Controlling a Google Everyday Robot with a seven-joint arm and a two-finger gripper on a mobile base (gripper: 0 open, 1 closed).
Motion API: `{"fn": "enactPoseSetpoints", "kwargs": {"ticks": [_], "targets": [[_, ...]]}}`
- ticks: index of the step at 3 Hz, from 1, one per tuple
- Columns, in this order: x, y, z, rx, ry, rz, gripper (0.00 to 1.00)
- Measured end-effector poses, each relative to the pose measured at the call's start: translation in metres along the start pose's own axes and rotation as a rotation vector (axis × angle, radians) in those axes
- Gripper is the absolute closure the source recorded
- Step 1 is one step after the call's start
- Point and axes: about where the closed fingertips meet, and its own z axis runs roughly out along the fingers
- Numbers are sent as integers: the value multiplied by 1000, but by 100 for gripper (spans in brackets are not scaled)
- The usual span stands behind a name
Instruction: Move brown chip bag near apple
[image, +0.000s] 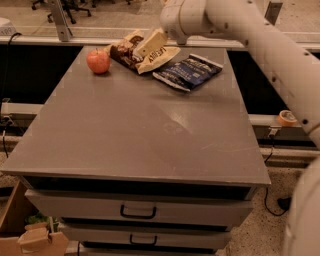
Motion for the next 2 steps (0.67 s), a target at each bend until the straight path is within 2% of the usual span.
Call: {"fn": "enactPoseSetpoints", "kwargs": {"ticks": [1, 2], "targets": [[-37, -23, -83, 92, -85, -94, 0], [-58, -66, -194, 216, -58, -256, 0]]}}
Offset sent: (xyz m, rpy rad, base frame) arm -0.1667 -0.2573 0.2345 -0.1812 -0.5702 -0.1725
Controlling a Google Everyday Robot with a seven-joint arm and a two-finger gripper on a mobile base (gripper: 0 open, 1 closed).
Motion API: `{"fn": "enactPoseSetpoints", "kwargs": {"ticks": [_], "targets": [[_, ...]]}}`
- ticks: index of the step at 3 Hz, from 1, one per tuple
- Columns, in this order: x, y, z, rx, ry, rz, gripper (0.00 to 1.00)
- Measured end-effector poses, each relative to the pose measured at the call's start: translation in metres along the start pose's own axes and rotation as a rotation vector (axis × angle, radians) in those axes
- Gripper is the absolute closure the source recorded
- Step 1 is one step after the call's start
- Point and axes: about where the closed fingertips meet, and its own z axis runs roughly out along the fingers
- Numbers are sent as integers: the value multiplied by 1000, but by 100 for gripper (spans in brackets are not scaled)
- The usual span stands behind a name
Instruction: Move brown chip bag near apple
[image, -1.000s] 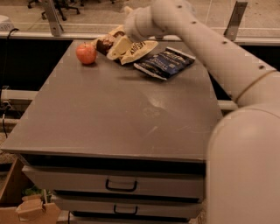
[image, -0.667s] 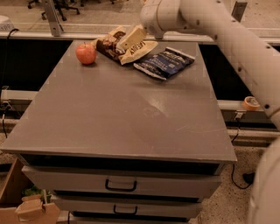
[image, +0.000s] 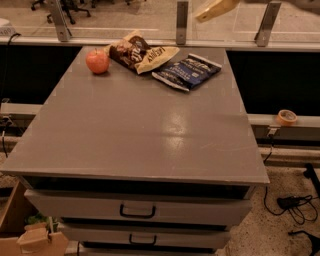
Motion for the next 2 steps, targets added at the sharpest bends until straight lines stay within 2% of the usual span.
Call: {"fn": "enactPoseSetpoints", "kwargs": {"ticks": [1, 2], "targets": [[4, -13, -20, 25, 17, -43, 0], [7, -14, -17, 50, -3, -27, 0]]}}
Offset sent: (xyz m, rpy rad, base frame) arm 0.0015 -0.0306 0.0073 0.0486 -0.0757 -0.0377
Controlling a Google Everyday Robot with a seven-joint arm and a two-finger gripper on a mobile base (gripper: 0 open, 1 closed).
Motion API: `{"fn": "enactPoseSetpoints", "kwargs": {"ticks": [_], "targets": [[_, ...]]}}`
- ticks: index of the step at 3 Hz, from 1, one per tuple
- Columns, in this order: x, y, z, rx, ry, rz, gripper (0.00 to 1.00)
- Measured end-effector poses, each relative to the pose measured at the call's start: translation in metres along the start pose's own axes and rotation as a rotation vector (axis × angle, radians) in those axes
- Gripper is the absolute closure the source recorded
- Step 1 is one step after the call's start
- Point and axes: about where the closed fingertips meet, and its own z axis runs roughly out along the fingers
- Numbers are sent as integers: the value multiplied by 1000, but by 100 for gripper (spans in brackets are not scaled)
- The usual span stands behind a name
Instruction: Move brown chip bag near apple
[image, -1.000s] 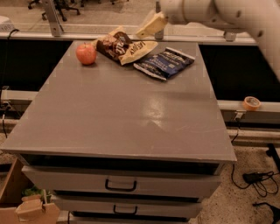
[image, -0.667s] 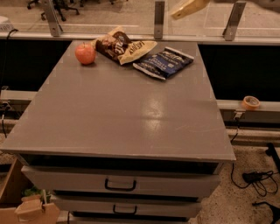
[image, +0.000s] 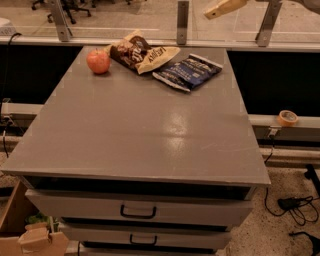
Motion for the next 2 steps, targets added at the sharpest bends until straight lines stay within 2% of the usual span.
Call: {"fn": "enactPoseSetpoints", "kwargs": {"ticks": [1, 2], "targets": [[28, -18, -3, 15, 20, -84, 0], [46, -74, -24, 92, 60, -208, 0]]}}
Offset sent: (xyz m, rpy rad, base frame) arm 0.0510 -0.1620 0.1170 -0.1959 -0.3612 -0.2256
